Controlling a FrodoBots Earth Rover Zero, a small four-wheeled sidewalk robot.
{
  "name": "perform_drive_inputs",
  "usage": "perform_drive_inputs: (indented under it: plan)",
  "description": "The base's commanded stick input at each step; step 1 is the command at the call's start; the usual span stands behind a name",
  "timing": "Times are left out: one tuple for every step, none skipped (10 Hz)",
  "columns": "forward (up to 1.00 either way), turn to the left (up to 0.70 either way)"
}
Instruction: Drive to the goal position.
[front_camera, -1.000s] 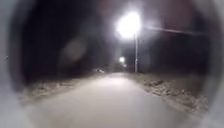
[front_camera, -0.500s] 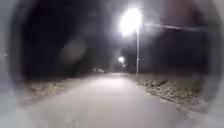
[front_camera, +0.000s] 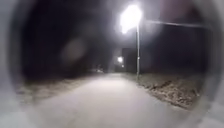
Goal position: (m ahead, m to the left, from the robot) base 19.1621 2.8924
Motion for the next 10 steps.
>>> perform_drive_inputs:
  plan:
    - [1.00, 0.00]
    - [1.00, 0.00]
    - [1.00, 0.00]
    - [1.00, -0.16]
    - [1.00, -0.37]
    - [1.00, -0.26]
    - [1.00, -0.10]
    - [1.00, -0.04]
    - [1.00, 0.00]
    - [1.00, 0.00]
